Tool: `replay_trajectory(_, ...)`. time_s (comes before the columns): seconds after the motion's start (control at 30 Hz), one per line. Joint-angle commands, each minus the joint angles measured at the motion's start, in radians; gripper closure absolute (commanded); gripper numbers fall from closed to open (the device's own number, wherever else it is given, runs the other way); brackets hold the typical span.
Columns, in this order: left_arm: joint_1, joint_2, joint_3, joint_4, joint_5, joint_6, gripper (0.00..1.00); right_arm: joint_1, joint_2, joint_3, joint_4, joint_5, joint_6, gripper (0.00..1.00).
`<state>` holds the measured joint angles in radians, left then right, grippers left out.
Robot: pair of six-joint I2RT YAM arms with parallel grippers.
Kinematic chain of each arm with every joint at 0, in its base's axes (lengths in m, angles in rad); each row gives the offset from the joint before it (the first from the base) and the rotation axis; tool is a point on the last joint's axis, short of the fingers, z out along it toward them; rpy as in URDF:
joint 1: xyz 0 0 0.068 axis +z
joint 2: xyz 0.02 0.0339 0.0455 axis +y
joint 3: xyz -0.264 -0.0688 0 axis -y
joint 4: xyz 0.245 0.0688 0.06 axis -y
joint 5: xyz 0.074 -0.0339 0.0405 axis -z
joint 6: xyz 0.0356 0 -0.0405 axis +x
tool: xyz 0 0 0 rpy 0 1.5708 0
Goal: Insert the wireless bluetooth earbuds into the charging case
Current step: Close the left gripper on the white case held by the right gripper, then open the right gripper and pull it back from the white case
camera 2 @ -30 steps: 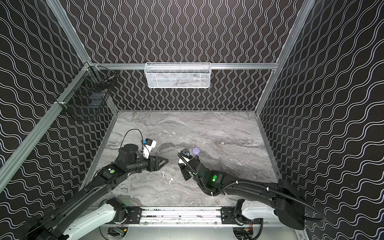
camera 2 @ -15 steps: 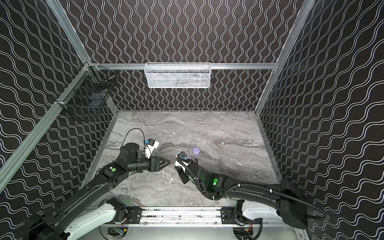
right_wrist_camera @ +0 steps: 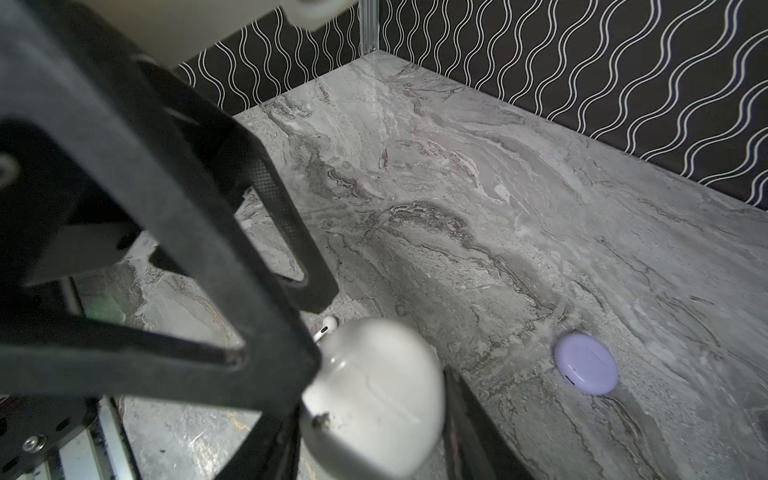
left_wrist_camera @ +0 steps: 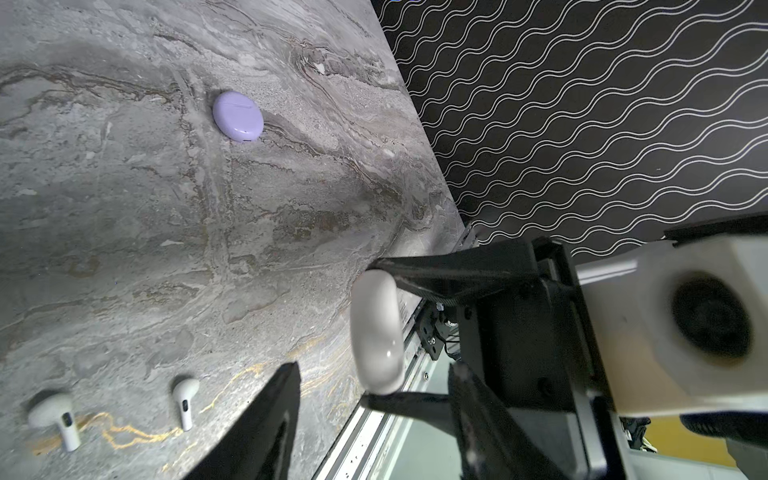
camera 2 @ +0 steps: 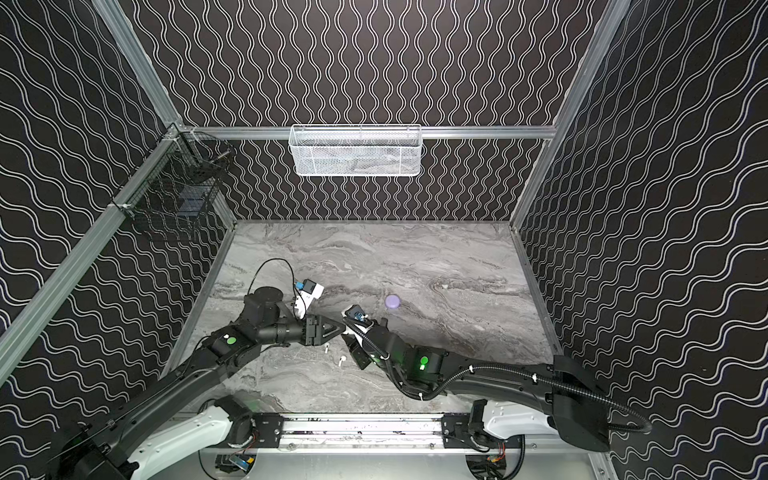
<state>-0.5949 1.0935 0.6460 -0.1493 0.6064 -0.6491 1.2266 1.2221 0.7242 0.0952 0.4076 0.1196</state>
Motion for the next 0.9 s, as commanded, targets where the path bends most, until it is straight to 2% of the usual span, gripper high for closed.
replay_trajectory(0.0, -0.014, 0.007, 0.002, 0.056, 0.006, -0.007, 0.40, 0.005, 0.009, 0.019, 0.048, -0.001, -0.011, 0.70)
replay_trajectory(0.3, -0.032, 0.026, -0.006, 0.087, 0.005, -0.021, 0.42, 0.015, 0.015, 0.041, 0.043, 0.006, -0.020, 0.70)
replay_trajectory(0.87, -0.046, 0.023, -0.019, 0.122, 0.043, -0.035, 0.60, 0.014, 0.014, 0.038, 0.061, 0.043, -0.032, 0.69)
